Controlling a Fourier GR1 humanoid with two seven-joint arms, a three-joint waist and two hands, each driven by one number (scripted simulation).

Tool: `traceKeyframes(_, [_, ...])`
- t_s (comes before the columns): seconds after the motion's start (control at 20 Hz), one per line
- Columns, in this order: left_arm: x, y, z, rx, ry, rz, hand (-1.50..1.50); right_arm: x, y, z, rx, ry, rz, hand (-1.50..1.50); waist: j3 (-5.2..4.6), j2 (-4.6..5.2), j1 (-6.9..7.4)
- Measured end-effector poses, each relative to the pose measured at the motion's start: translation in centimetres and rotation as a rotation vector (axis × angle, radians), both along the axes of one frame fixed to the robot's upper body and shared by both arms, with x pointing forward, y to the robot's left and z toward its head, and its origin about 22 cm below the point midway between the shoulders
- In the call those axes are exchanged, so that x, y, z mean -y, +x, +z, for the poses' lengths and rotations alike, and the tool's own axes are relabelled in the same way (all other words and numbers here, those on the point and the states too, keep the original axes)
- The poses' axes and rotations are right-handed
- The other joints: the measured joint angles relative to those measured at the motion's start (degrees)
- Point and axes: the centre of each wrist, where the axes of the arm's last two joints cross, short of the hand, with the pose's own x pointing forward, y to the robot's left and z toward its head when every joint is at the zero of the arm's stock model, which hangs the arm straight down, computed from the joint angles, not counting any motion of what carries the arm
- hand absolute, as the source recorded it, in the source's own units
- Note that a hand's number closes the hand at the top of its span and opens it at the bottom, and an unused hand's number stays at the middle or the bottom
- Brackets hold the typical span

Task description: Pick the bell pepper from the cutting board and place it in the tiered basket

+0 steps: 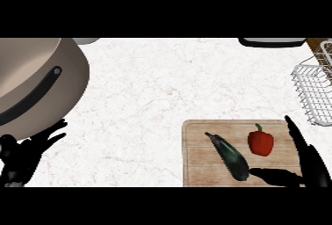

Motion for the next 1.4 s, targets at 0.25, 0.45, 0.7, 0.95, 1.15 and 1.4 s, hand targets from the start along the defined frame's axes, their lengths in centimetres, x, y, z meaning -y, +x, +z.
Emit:
traceKeyframes(0.25, [0.5,-0.2,0.4,-0.003,0.012,0.005,0.0,-0.3,1.2,-0.6,-0.005,0.009,0.004,-1.5,-0.01,0.02,0.03])
traceKeyframes(0.45, [1.0,-0.4,0.9,-0.008,0.017,0.017,0.0,-0.4,2.2,-1.4,-0.003,0.018,0.002,-1.5,-0.1,0.1,0.04])
traceKeyframes(0.7, [0.2,-0.3,0.3,-0.002,0.009,0.006,0.0,-1.2,3.6,-3.1,-0.018,0.021,0.016,-1.5,-0.08,0.03,0.05])
traceKeyframes(0.95, [0.5,-0.6,0.2,0.009,0.016,0.011,0.0,-2.0,4.2,-3.1,0.014,-0.013,0.083,1.5,-0.21,-0.09,-0.02])
traceKeyframes(1.15, [0.2,-0.3,0.4,-0.005,0.012,0.008,0.0,-2.7,4.6,-3.4,0.098,-0.023,0.086,1.5,-0.26,-0.12,-0.01])
traceKeyframes(1.4, [0.2,-0.3,0.4,-0.002,0.018,0.01,0.0,-3.1,4.2,-3.4,0.176,-0.02,0.031,1.5,-0.08,-0.04,-0.03])
